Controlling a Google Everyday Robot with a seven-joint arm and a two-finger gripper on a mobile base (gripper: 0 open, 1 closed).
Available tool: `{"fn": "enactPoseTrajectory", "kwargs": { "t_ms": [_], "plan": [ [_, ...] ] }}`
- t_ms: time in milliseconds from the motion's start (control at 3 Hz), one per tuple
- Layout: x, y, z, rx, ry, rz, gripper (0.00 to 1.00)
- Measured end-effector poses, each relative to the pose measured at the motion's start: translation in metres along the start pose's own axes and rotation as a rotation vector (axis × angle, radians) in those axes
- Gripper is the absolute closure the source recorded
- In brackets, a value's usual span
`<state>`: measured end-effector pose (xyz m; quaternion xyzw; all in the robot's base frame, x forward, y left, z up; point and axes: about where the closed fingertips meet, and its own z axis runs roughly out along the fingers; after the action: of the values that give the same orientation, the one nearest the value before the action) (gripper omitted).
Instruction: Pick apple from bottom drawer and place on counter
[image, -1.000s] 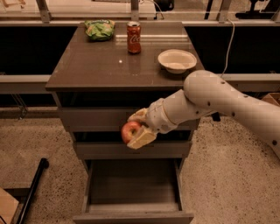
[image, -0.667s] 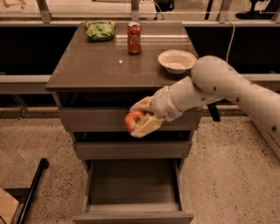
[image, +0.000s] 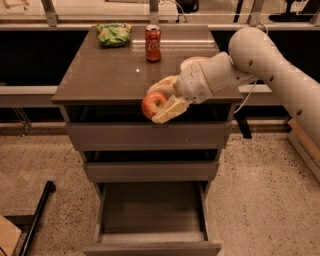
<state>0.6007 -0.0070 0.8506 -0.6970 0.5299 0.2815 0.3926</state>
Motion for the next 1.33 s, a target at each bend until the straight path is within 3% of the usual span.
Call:
{"fn": "enactPoseTrajectory", "kwargs": {
  "t_ms": [333,667,1000,1333],
  "plan": [
    [-0.02,-0.034,-0.009,0.052,-0.039,-0.066,1.0],
    [-0.032,-0.062,-0.007,0.142,-0.065,-0.104,1.0],
    [-0.026,-0.115,0.004,0.327,-0.071,-0.061,1.0],
    [-0.018,-0.146,0.011,0.421,-0.078,-0.017,1.0]
  ]
}}
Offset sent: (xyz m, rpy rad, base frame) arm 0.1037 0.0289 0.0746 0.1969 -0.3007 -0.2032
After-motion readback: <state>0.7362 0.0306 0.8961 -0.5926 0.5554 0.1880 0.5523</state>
